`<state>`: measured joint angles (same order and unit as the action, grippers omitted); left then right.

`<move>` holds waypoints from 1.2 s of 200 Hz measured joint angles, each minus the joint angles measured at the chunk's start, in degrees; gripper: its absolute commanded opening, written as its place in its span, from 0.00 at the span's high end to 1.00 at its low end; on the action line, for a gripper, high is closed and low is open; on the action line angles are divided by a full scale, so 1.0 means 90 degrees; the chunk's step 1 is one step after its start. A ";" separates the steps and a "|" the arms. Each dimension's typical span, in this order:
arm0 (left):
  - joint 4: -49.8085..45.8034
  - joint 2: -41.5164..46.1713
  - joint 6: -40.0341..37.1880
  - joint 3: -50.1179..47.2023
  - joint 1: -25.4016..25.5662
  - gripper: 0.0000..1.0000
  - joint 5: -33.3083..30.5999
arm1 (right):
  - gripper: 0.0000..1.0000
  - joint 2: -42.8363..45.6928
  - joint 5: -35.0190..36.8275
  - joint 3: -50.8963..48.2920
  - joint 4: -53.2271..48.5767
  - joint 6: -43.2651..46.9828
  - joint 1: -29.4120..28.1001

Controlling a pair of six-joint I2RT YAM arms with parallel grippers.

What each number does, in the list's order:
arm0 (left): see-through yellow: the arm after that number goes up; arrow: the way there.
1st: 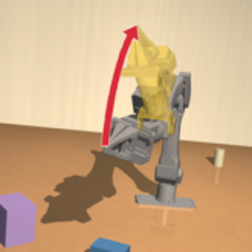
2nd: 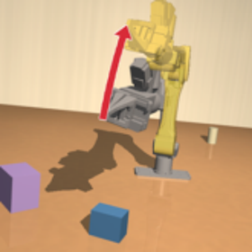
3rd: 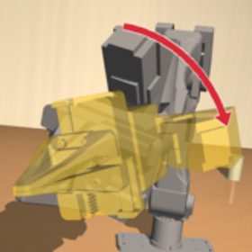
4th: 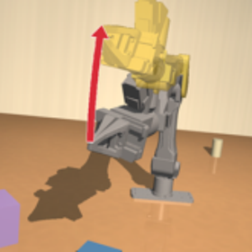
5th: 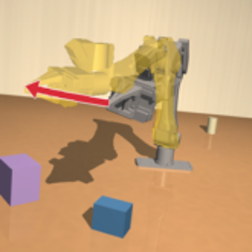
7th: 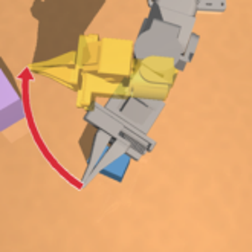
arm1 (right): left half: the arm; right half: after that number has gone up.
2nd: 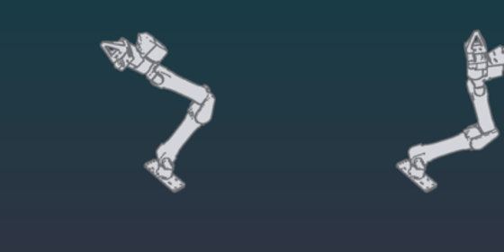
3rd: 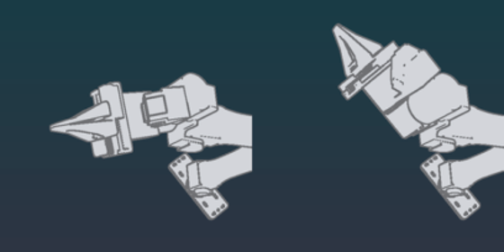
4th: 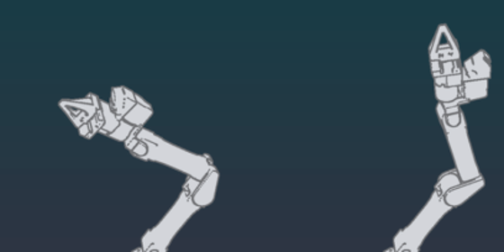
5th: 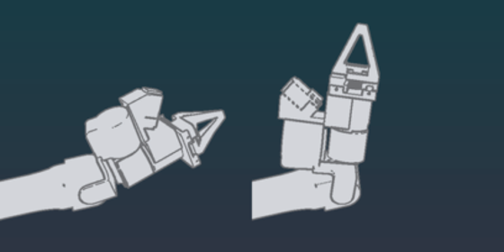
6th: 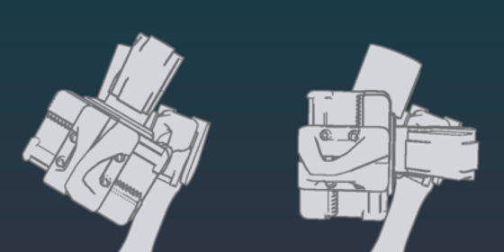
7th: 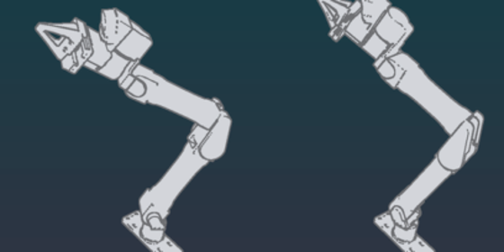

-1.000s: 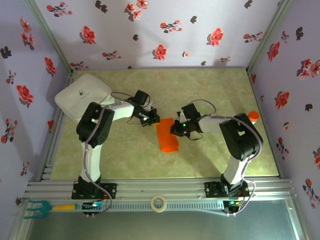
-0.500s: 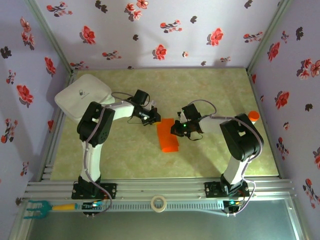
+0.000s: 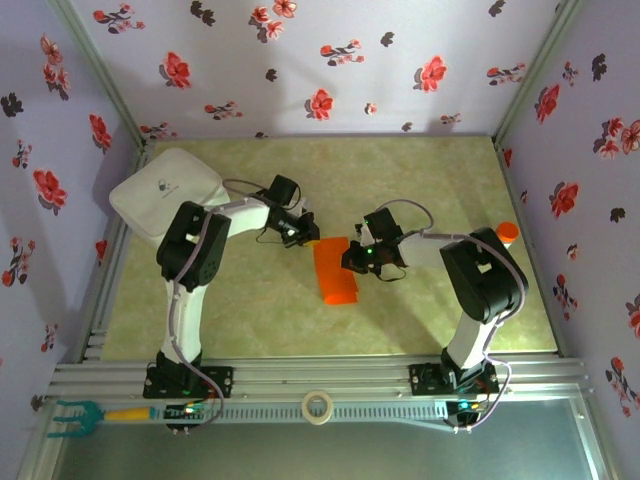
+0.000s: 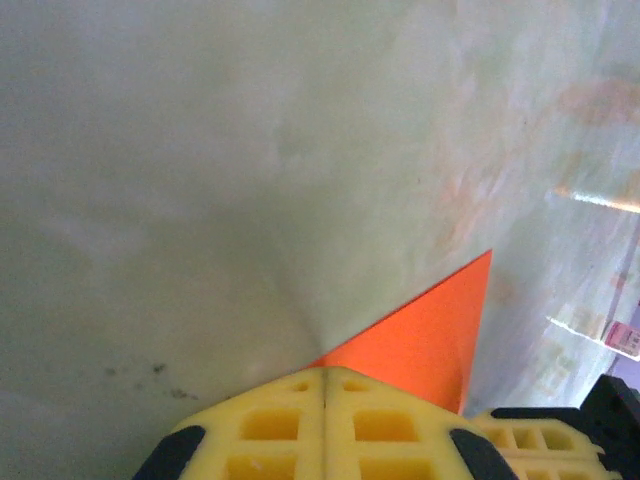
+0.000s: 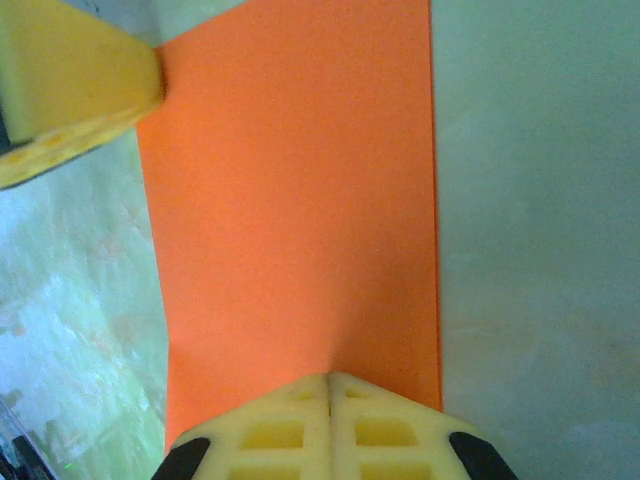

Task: Fold a paper plane with a square sheet of paper (pick it up from the middle)
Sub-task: First fold the square sheet of paper in half at the center of the table.

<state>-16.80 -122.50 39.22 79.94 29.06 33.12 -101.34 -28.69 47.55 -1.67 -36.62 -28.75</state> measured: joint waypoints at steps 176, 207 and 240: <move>0.0243 0.1377 0.0374 -0.0585 0.0087 1.00 -0.0437 | 1.00 0.0022 0.0017 -0.0046 0.0063 -0.0168 0.0002; 0.0709 0.1430 0.0753 -0.1175 0.0508 1.00 -0.0080 | 1.00 0.0024 0.0019 -0.0046 0.0063 -0.0170 0.0002; 0.0937 0.1430 0.0981 -0.1525 0.0702 1.00 0.0134 | 1.00 0.0024 0.0019 -0.0049 0.0063 -0.0168 0.0002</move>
<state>-8.36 -109.62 48.05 66.22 35.38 34.33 -101.12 -28.51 47.11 -1.10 -38.13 -28.73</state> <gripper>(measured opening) 0.057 0.060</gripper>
